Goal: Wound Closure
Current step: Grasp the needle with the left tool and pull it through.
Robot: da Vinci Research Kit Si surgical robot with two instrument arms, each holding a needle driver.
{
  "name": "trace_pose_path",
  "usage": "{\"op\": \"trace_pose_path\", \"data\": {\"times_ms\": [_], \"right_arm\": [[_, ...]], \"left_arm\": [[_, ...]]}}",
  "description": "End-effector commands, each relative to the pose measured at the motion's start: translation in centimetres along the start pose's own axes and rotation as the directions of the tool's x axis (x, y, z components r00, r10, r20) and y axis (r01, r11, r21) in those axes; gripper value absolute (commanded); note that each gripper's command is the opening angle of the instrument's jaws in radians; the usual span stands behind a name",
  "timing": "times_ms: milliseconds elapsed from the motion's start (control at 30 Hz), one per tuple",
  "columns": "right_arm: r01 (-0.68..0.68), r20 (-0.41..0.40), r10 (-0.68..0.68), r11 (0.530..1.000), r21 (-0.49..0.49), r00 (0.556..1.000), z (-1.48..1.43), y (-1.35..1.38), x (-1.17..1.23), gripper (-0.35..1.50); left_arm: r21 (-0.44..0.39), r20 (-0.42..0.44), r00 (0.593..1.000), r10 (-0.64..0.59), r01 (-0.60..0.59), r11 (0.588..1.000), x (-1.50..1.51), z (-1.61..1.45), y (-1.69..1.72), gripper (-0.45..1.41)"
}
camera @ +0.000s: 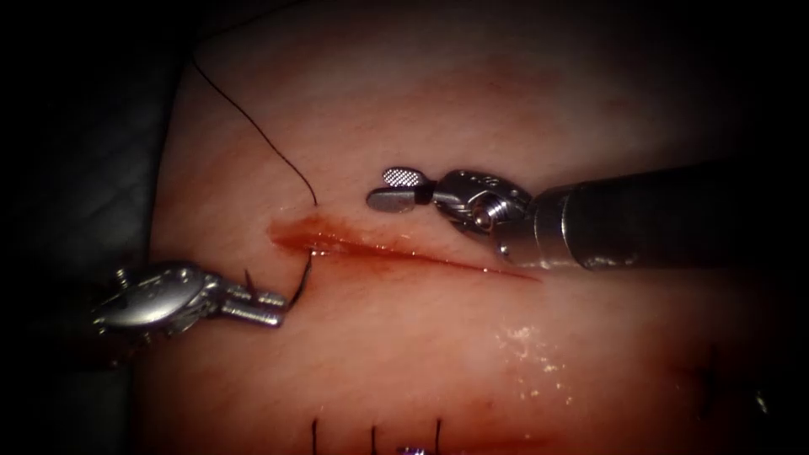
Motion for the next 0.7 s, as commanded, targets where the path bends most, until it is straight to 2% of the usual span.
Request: {"op": "trace_pose_path", "data": {"times_ms": [33, 67, 100, 200, 500, 700], "right_arm": [[0.002, 0.002, -0.002, 1.000, 0.002, 1.000, 0.07, 0.01, -0.05, 0.17], [0.004, 0.010, -0.004, 1.000, 0.000, 1.000, 0.07, 0.01, -0.06, 0.09], [0.005, 0.018, -0.005, 1.000, -0.003, 1.000, 0.08, 0.01, -0.06, 0.07], [0.015, 0.050, -0.014, 1.000, -0.016, 0.999, 0.09, 0.02, -0.12, -0.15], [0.030, 0.081, -0.027, 0.999, -0.031, 0.996, 0.12, 0.08, -0.24, -0.16], [0.056, 0.089, -0.053, 0.998, -0.034, 0.995, 0.12, 0.08, -0.25, -0.15]], "left_arm": [[0.008, -0.003, 1.000, 0.031, -0.031, 0.999, 0.01, 0.06, 0.00, -0.45], [0.028, -0.007, 0.994, 0.110, -0.109, 0.994, 0.15, 0.05, 0.04, -0.45], [0.037, -0.006, 0.989, 0.147, -0.146, 0.989, 0.21, 0.05, 0.05, -0.45], [0.079, 0.017, 0.959, 0.283, -0.283, 0.956, 0.43, 0.02, 0.09, -0.45], [0.132, 0.041, 0.898, 0.438, -0.439, 0.889, 0.75, -0.05, 0.02, -0.45], [0.220, 0.079, 0.817, 0.571, -0.573, 0.789, 1.05, -0.14, -0.17, -0.45]]}}
